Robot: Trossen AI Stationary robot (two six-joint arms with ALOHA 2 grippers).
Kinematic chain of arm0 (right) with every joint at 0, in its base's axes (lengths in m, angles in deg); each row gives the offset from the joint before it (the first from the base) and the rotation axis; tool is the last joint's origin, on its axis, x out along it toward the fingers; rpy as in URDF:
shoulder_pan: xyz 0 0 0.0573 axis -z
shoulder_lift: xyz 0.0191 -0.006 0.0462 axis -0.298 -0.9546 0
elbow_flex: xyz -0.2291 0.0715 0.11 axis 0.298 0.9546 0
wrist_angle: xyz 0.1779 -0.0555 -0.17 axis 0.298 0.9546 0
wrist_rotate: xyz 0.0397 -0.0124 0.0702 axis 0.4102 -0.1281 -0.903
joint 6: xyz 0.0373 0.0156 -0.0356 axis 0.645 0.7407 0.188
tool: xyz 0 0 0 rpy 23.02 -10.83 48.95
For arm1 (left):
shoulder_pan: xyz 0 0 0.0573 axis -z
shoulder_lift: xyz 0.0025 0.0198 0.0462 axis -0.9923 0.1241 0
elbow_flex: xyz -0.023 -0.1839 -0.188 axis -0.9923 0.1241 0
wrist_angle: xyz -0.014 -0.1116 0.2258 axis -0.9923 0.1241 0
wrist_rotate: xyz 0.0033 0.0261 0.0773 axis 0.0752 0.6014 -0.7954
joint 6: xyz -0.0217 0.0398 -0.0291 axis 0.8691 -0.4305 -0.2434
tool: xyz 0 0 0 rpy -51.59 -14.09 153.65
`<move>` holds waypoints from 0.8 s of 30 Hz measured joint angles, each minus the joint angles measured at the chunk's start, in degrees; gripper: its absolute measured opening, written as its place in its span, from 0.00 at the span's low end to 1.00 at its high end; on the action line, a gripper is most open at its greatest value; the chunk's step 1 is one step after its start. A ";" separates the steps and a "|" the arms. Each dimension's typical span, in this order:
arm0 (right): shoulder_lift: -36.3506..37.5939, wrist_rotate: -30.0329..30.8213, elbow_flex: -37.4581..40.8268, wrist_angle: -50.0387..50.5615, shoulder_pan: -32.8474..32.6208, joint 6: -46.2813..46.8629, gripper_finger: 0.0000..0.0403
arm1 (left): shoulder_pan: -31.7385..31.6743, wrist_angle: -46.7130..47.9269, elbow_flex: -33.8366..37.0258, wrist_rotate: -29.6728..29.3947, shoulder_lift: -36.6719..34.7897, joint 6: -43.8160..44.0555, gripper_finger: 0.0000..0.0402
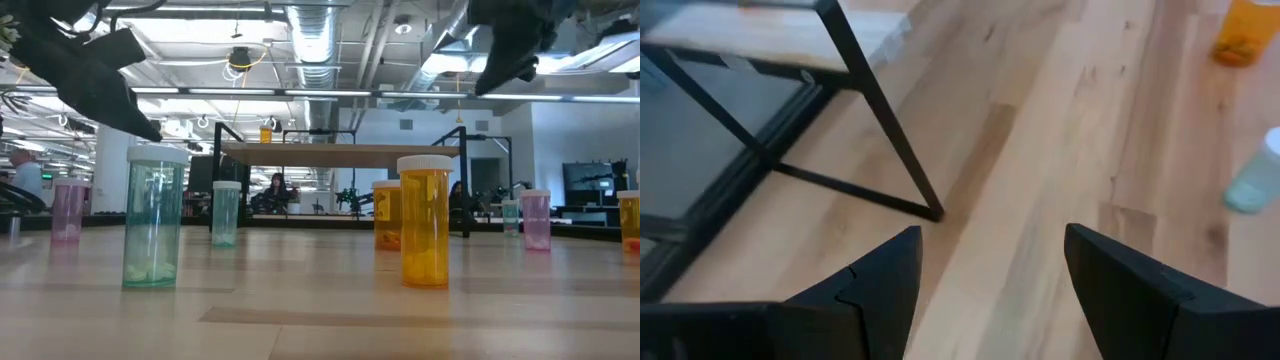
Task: Pick and place medicine bottles onto shelf by color
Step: Put the blue pill bottle on the shelf
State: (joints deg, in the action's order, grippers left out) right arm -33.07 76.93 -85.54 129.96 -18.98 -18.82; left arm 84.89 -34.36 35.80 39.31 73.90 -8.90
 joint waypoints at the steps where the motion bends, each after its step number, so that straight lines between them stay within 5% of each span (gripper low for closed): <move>1: 0.00 0.86 -0.28 1.69 0.90 1.09 0.20 | 0.00 -0.25 0.00 -0.10 0.00 -0.11 0.58; 10: -0.02 1.25 -0.46 7.28 8.87 1.64 0.24 | 0.02 -6.07 0.04 0.89 0.00 -0.35 0.58; 16: 0.04 0.98 -0.46 8.71 12.09 1.29 0.34 | 0.02 -11.54 0.04 4.77 0.00 11.36 0.58; 24: 0.04 1.02 -0.46 14.20 19.08 2.56 0.49 | 0.02 -21.88 -0.47 7.92 0.00 16.27 0.58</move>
State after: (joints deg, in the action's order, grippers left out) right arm -33.03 77.95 -86.00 144.16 0.09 -16.26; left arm 84.92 -56.24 35.33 47.24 73.90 7.37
